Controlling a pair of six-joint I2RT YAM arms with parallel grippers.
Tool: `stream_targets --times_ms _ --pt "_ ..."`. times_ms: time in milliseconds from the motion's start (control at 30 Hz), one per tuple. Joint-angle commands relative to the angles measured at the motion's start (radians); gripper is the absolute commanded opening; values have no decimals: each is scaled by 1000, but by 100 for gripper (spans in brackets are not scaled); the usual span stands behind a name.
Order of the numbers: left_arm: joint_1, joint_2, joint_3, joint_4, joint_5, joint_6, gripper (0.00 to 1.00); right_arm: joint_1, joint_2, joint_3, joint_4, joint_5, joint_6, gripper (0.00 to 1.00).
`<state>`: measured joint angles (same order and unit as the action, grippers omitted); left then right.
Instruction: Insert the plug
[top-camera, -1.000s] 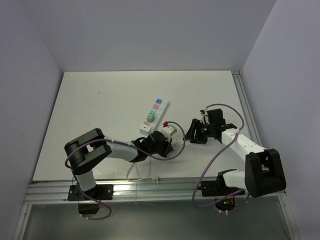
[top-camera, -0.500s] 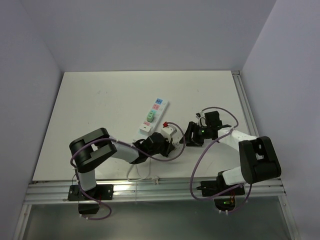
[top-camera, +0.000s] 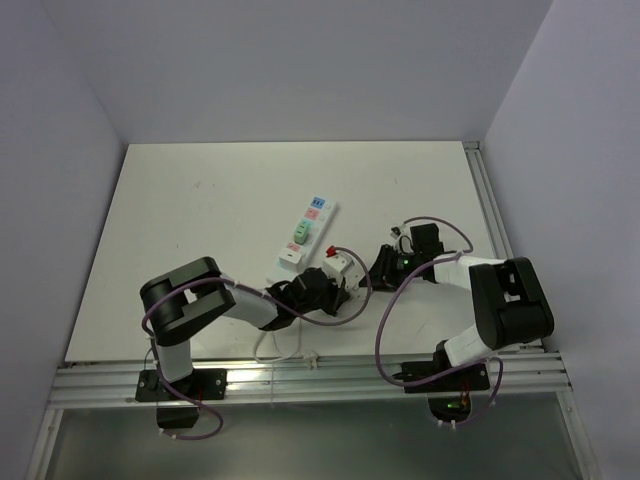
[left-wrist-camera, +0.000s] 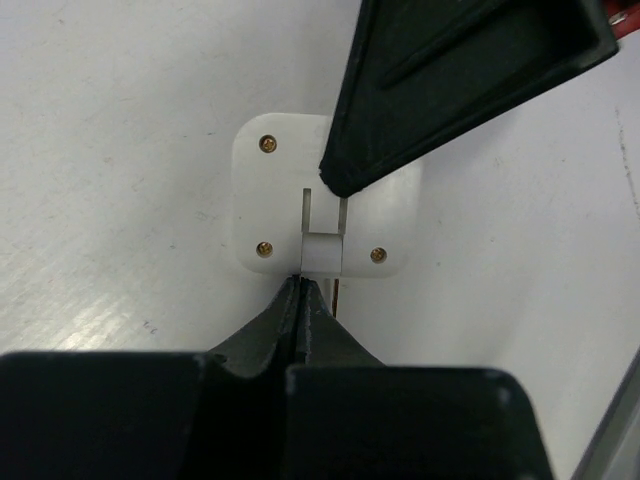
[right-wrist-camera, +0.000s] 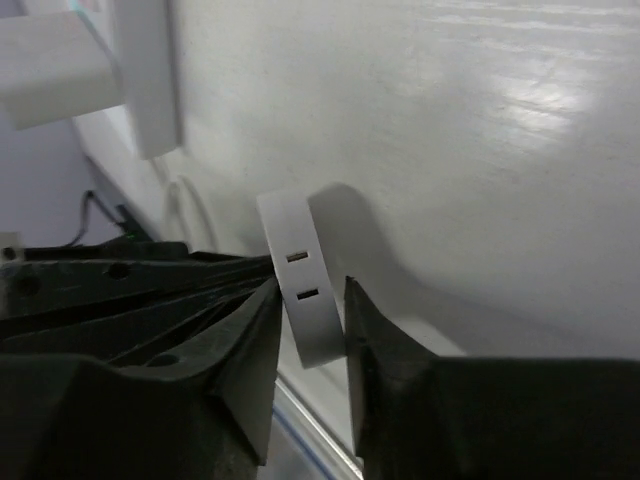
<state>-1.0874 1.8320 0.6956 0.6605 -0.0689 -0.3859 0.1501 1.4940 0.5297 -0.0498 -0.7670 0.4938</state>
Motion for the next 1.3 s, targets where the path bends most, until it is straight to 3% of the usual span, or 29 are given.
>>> stream_targets --times_ms 0,67,100,167,300,433,733,800,900,1067,1267 --pt "-11 15 -34 -76 -2 15 0 -7 15 -5 80 -64 18 31" --pt "-11 12 -31 -78 -2 12 0 -6 20 -8 93 -75 23 17" --pt "-11 7 -31 -79 -2 7 0 -7 25 -7 93 -80 25 1" --pt "-8 -8 -19 -101 12 -11 3 -7 23 -10 90 -72 22 0" --pt "14 -144 -16 -139 57 -37 39 -15 -4 -14 84 -63 23 0" --pt "75 -279 -10 -200 109 -71 57 -17 -18 -16 79 -69 20 0" --pt "259 -509 15 -400 227 -152 63 -15 -86 -2 54 -52 15 0" --pt "279 -549 8 -420 233 -160 69 -15 -133 18 13 -16 2 0" --pt "317 -606 27 -522 199 -176 74 -14 -195 99 -70 55 -15 0" --pt "380 -634 99 -698 97 -185 73 11 -222 217 -163 169 5 0" --pt "492 -648 94 -733 104 -212 74 81 -138 427 -255 332 63 0"
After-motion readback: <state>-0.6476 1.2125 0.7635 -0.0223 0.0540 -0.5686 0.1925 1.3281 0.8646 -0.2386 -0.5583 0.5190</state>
